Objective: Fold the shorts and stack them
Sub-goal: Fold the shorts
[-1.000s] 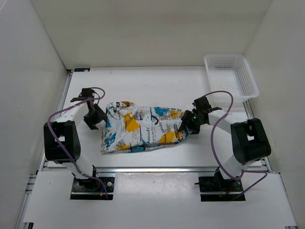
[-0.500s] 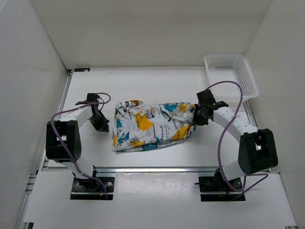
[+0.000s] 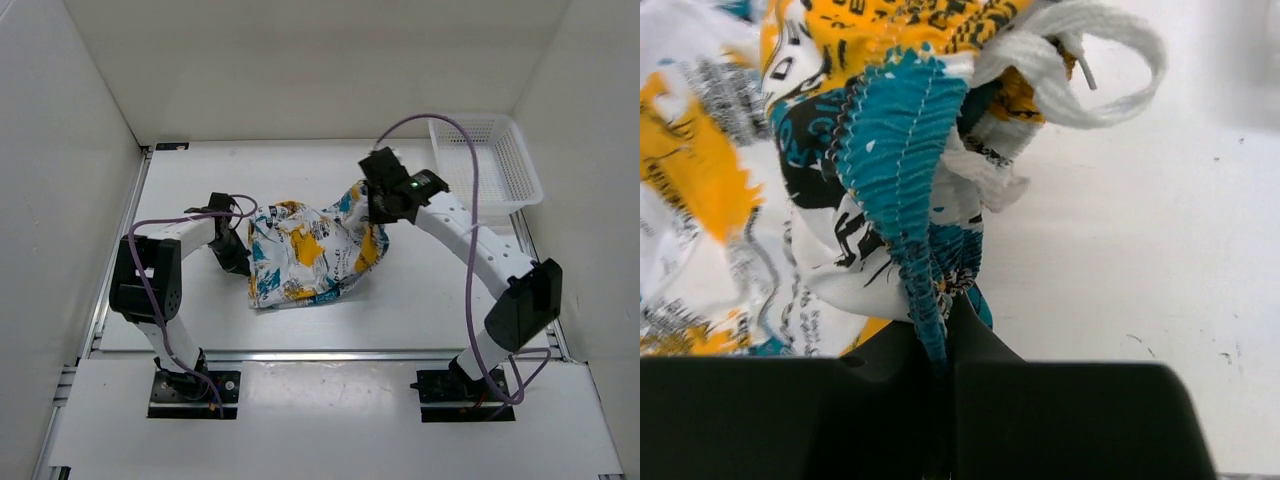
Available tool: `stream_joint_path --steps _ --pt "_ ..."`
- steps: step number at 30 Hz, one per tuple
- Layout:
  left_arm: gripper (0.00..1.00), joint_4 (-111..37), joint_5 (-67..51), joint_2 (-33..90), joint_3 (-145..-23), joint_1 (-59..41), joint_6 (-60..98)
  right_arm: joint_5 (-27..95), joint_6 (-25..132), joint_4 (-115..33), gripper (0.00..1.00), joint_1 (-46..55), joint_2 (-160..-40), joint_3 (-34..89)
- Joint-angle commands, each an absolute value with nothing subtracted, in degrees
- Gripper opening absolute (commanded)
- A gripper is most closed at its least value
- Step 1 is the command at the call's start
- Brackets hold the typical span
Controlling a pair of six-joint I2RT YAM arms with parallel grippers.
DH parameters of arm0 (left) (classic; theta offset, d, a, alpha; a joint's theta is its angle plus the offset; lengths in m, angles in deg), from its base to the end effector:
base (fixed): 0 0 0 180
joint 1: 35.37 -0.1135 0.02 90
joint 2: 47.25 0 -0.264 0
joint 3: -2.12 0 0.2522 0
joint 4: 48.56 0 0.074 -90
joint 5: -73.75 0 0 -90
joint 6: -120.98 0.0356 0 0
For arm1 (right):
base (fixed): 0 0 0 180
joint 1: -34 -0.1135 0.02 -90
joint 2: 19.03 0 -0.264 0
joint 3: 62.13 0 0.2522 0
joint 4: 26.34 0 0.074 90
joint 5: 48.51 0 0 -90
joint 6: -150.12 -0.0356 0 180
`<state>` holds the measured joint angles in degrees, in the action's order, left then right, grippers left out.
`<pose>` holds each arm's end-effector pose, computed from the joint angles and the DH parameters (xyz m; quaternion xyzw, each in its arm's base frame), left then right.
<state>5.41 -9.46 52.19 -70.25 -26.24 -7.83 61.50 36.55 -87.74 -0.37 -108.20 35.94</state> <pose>0.3004 -0.0525 0.1511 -0.2504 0.9632 -0.0856 0.0473 0.2799 0.1767 0.3312 -0.0322 0.9336 0.0094 0.3566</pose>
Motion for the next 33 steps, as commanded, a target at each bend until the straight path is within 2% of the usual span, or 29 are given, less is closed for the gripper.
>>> stream_joint_path --steps 1,9,13,20,22,23,24,26,27,30,31,33 --pt "0.1 4.0 -9.3 52.1 -72.2 -26.1 -7.7 66.5 36.0 -94.5 0.0 -8.2 -114.4 46.7" --pt "0.1 4.0 -8.8 52.6 -72.2 -26.1 -7.7 65.5 34.2 -97.7 0.0 -22.2 -133.7 67.4" --pt "0.1 4.0 -8.8 52.1 -72.2 -26.1 -7.7 62.5 33.6 -97.7 0.0 -24.0 -142.6 77.0" --pt "0.1 4.0 -8.2 50.3 -71.7 -26.1 -7.7 58.7 33.0 -94.5 0.0 -24.0 -150.3 83.5" --pt "0.1 4.0 -6.5 49.1 -71.7 -27.6 -7.7 56.7 32.4 -93.8 0.42 -24.0 -150.9 83.5" --pt "0.19 4.0 -5.1 47.7 -71.7 -28.4 -7.2 56.0 32.4 -93.3 0.57 -24.0 -150.3 83.5" --pt "0.23 4.0 -4.4 46.8 -71.7 -29.2 -7.2 55.3 32.4 -92.2 0.79 -24.0 -149.6 82.2" --pt "0.32 5.3 -3.9 43.3 -71.7 -31.3 -5.9 55.3 31.9 -88.3 0.9 -24.0 -144.7 76.5" --pt "0.45 6.2 -4.4 42.1 -72.3 -32.0 -5.8 55.8 31.9 -87.2 0.93 -24.0 -142.9 74.4" --pt "0.66 10.6 -5.6 38.5 -76.3 -33.4 -3.7 58.4 31.4 -85.8 0.93 -24.0 -133.6 66.9" --pt "0.68 11.5 -6.3 37.7 -77.5 -34.0 -3.7 59.0 31.4 -84.8 0.94 -24.0 -131.5 64.6" --pt "0.67 14.0 -7.0 35.9 -80.9 -34.0 -2.2 60.3 30.2 -82.9 0.9 -24.0 -125.4 56.8"
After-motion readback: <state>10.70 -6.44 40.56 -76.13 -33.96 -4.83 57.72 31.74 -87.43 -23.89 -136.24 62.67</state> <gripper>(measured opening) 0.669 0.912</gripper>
